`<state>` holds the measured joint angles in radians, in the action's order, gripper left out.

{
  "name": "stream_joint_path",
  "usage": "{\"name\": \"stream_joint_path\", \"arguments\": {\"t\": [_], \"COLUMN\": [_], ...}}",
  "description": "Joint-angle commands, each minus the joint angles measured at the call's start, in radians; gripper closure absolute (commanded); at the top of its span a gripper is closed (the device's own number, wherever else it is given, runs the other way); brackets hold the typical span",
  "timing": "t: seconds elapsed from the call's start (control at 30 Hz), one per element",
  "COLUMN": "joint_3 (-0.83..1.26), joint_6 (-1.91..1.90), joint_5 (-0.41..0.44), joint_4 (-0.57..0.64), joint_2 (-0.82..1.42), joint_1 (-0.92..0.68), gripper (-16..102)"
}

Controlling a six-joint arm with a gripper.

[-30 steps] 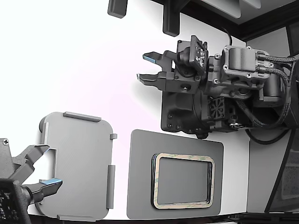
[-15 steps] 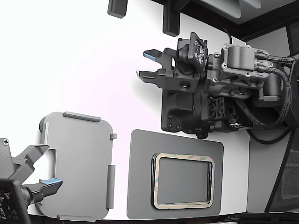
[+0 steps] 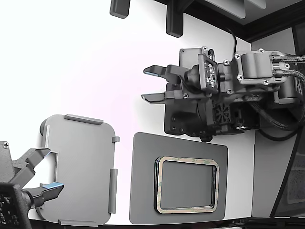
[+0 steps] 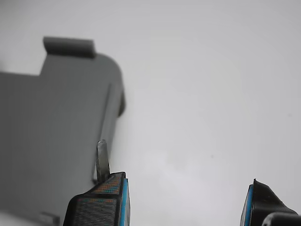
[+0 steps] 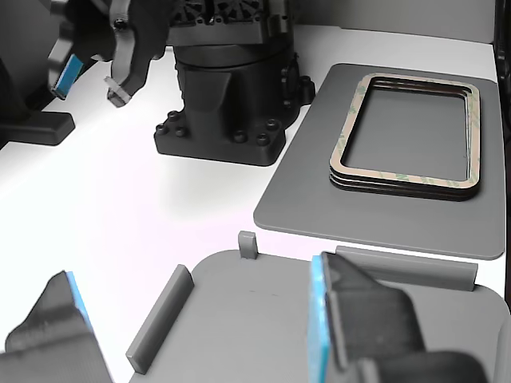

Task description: Move top rectangular frame to the holder.

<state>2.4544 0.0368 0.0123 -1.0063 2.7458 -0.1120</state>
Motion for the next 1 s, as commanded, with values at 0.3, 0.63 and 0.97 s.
{"name": "stream_joint_path", "arguments": {"t": [0.3,0.63,0.97], "joint_3": [-0.288,-0.434,-0.569], "joint_6": [0.091,0.156,0.238], "joint_5": [0.066,0.167,0.172], "joint_4": [-0.121,-0.230,-0.373], "joint_2": [-0.291,-0.462,-0.699], "joint_1": [-0.259,-0.566,-0.792], "gripper": [-14,12,-8]}}
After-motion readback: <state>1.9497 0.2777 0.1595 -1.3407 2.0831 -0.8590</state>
